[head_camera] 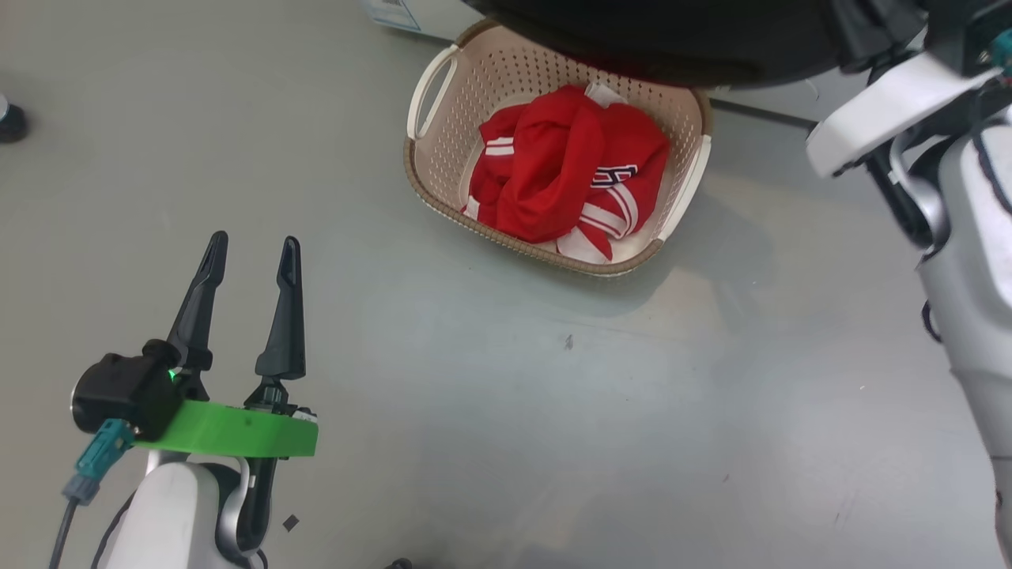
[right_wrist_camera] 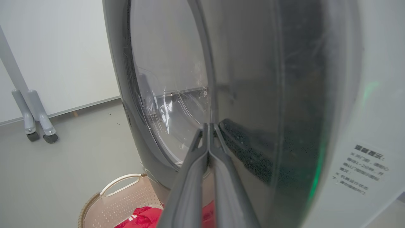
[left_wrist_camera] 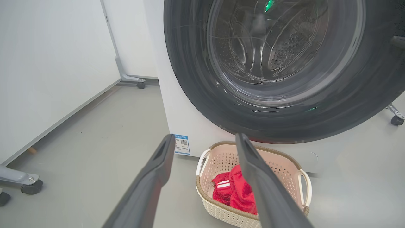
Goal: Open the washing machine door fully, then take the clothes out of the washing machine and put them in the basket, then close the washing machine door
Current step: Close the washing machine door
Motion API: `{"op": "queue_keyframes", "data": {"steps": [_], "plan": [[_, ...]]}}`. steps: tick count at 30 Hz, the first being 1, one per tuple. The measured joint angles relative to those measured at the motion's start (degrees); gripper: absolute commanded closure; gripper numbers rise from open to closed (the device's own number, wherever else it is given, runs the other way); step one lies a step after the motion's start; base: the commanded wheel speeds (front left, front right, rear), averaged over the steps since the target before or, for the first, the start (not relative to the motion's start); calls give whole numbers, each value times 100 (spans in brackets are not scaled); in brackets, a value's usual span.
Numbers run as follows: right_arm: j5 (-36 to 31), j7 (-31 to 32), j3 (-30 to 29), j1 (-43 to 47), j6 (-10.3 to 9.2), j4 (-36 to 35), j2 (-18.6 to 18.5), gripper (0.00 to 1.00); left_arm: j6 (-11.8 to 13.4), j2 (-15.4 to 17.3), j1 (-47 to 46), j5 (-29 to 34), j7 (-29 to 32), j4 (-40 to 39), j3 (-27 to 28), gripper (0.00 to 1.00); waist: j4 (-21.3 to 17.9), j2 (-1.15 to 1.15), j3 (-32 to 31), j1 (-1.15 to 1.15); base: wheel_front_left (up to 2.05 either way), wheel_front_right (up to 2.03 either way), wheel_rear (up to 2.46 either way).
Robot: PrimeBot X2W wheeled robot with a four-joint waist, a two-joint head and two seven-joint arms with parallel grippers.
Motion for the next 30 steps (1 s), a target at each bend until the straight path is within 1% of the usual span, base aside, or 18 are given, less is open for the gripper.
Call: {"op": "queue_keyframes", "data": {"steps": [2, 4, 5, 7, 10, 16, 19, 22, 30], "plan": [[13, 41, -70, -166, -1, 32, -46, 100, -1, -12, -23, -1, 0, 1, -5, 0, 27, 0, 92, 0, 0, 0, 0], [159, 42, -252, -310, -12, 70, 2, 100, -2, -29, -85, -30, 0, 7, -20, 0, 56, 0, 187, 0, 0, 0, 0], [196, 53, -309, -388, -54, 89, -1, 100, -19, -34, -125, -41, 0, 7, -27, 0, 71, 0, 233, 0, 0, 0, 0], [200, 96, -379, -567, -65, 134, -38, 100, -27, -43, -202, -42, 0, 5, -45, 0, 103, 0, 325, 0, 0, 0, 0], [190, 110, -419, -818, -67, 204, -133, 100, -44, -64, -276, -54, 0, 24, -62, 0, 153, 0, 455, 0, 0, 0, 0], [4, 107, -436, -1195, -194, 350, -203, 100, -45, -83, -362, -102, 0, 62, -53, 0, 241, 0, 658, 0, 0, 0, 0], [-30, 89, -441, -1308, -252, 408, -170, 100, -45, -87, -385, -118, 0, 92, -51, 0, 260, 0, 736, 0, 0, 0, 0], [-55, 77, -436, -1423, -259, 466, -125, 100, -45, -89, -454, -121, 0, 104, -42, 0, 262, 0, 807, 0, 0, 0, 0], [-67, -226, -441, -1516, -303, 740, -30, 100, -51, -102, -584, -179, 0, 207, -88, 0, 260, 0, 841, 0, 0, 0, 0]]}}
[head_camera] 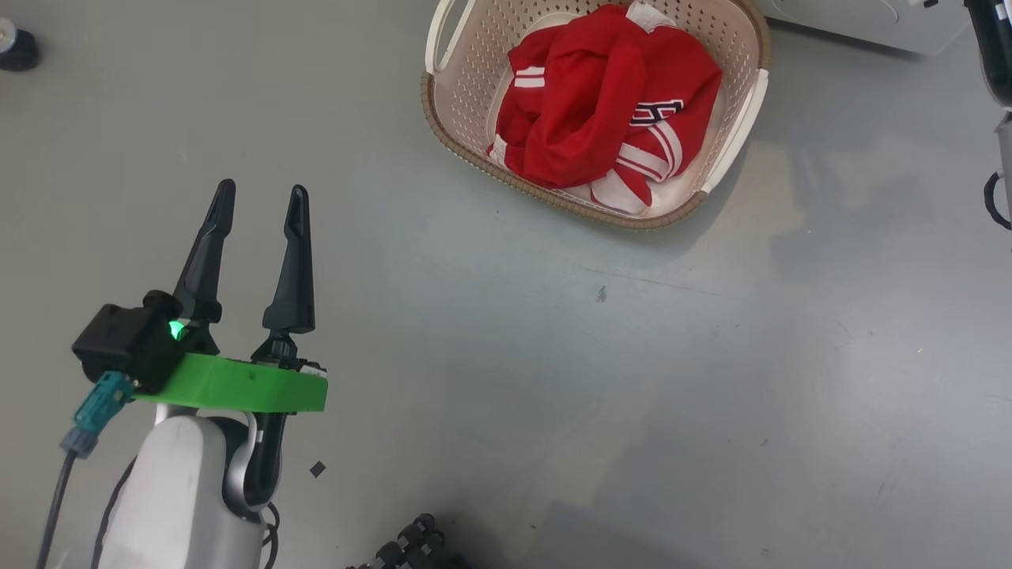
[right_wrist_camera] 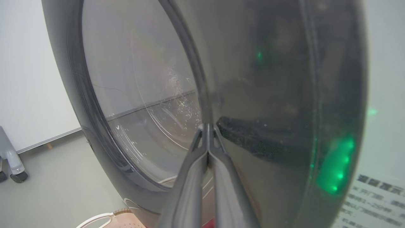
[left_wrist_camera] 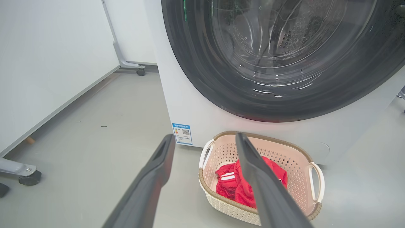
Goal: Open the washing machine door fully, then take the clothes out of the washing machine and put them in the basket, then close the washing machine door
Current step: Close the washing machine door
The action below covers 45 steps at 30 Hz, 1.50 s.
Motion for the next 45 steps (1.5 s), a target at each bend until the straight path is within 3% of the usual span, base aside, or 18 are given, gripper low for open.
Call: {"op": "queue_keyframes", "data": {"steps": [11, 19, 35, 45], "plan": [[8, -499, 3, 409, -1, 599, -98, 100, -18, -7, -42, -212, 0, 180, 32, 0, -63, 0, -411, 0, 0, 0, 0], [-15, -657, 170, 1016, 11, 784, -97, 100, -18, -5, -32, 32, 0, 330, 86, 0, -159, 0, -858, 0, 0, 0, 0], [145, -769, 388, 2408, 98, 834, 564, 100, -18, 159, 492, 457, 0, 683, 134, 0, -789, 0, -2017, 0, 0, 0, 0], [393, -776, 116, 3645, -16, 528, 771, 100, -19, 193, 1099, 517, 0, 890, 180, 0, -1313, 0, -2886, 0, 0, 0, 0]]}}
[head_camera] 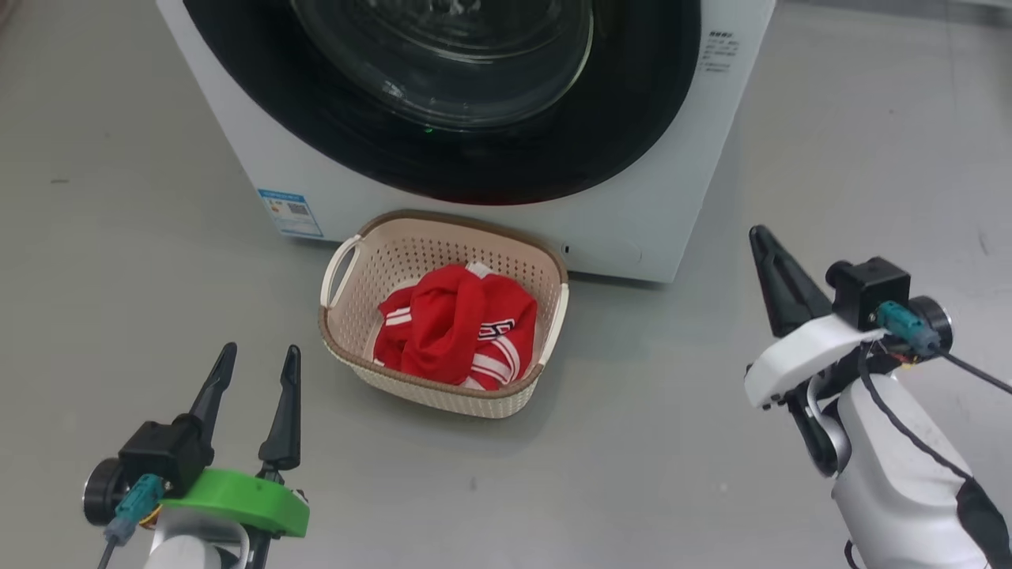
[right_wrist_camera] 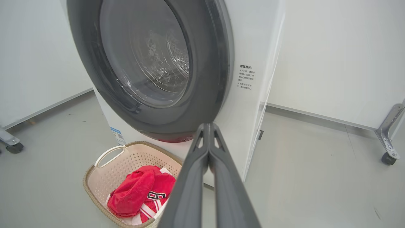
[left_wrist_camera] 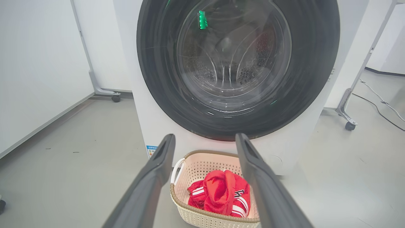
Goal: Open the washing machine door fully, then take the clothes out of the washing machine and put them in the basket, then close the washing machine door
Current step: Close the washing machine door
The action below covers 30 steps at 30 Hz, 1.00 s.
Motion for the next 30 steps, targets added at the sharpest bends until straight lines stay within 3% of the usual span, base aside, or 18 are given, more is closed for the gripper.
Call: {"op": "queue_keyframes", "data": {"steps": [16, 17, 18, 30], "plan": [[162, 0, -442, 1613, -361, -857, 221, 98, 0, 2, 546, 77, 0, -93, 37, 0, -705, 0, -854, 0, 0, 0, 0], [162, 0, -476, 1687, -397, -934, 222, 44, 0, 1, 568, 82, 0, -112, 42, 0, -740, 0, -874, 0, 0, 0, 0], [163, 0, -522, 1742, -408, -1010, 229, 0, 0, 1, 586, 83, 0, -123, 43, 0, -770, 0, -891, 0, 0, 0, 0], [144, -1, -687, 2181, -546, -1708, 268, 0, 0, -7, 596, 186, 0, -263, 40, 0, -901, 0, -922, 0, 0, 0, 0]]}}
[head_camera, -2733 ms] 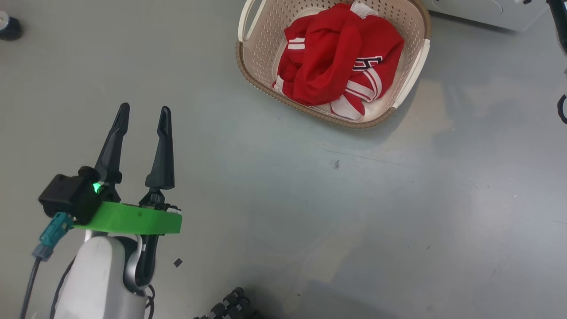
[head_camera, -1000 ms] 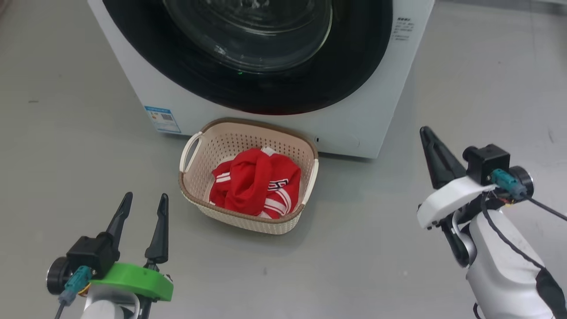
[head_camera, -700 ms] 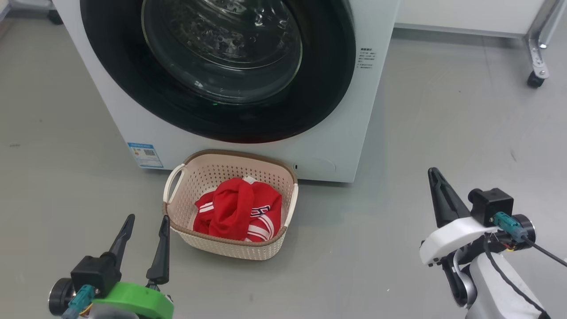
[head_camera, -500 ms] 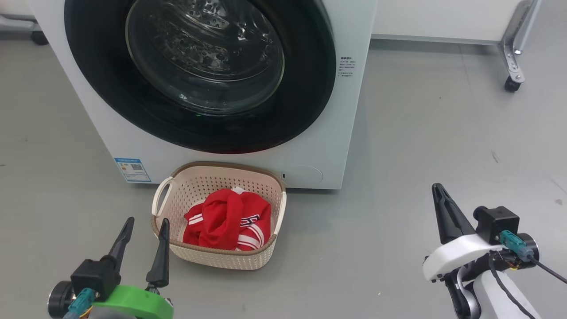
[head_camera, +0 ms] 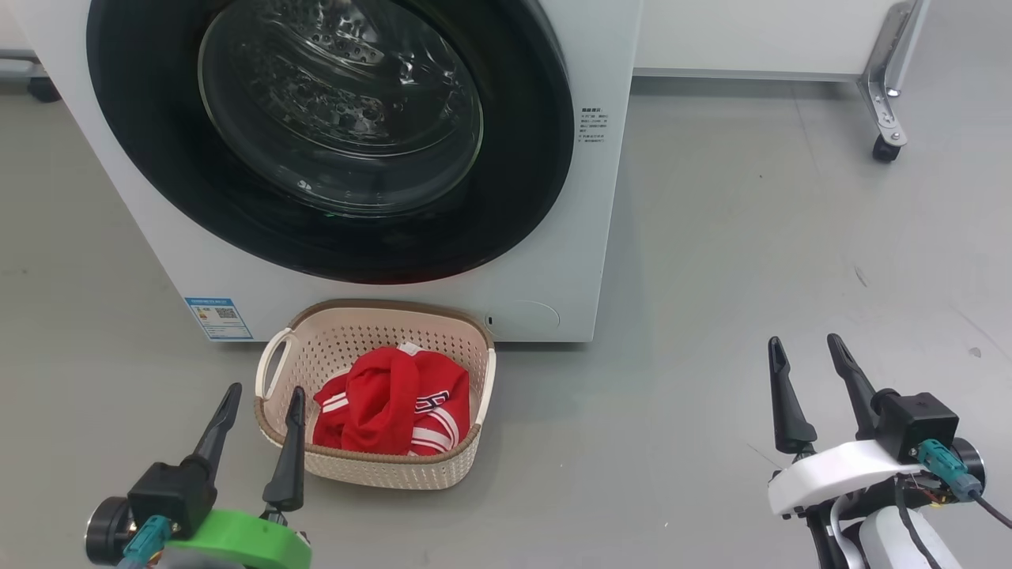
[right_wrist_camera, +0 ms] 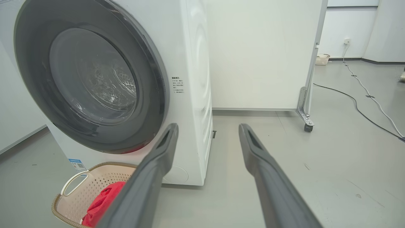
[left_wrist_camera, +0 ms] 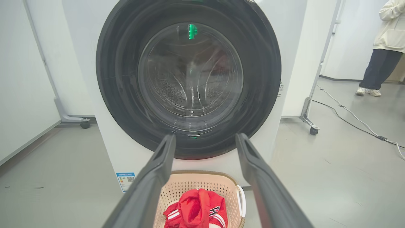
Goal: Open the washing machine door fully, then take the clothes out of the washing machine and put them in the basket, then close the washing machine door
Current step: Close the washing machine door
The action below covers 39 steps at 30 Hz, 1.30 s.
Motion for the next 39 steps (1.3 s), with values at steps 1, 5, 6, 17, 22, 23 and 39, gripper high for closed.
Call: {"op": "queue_keyframes", "data": {"steps": [1, 5, 6, 17, 22, 23, 39], "plan": [[-2, 1, 0, 20, 0, -42, 8, 0, 0, 0, 0, 5, 0, -11, 0, 0, -2, 0, 2, 0, 0, 0, 0], [-57, 1, -10, 127, -3, -181, 25, 0, 0, -2, 0, 5, 0, -35, 3, 0, -3, 0, 13, 0, 0, 0, 0], [-59, 1, -12, 147, -8, -214, 29, 0, 0, -2, 1, 7, 0, -37, 4, 0, -3, 0, 16, 0, 0, 0, 0], [-104, 1, -33, 370, -9, -452, 76, 0, 0, -12, 3, 47, 0, -110, 38, 0, 2, 0, 53, 0, 0, 0, 0], [-113, 1, -36, 456, -9, -514, 80, 0, 0, -16, 3, 47, 0, -143, 83, 0, 7, 0, 70, 0, 0, 0, 0], [-115, 1, -36, 456, -9, -527, 80, 0, 0, -16, 4, 47, 0, -146, 93, 0, 7, 0, 72, 0, 0, 0, 0], [-188, 0, -49, 569, 0, -637, 81, 0, 0, -29, 59, 91, 0, -224, 89, 0, -13, 0, 68, 0, 0, 0, 0]]}}
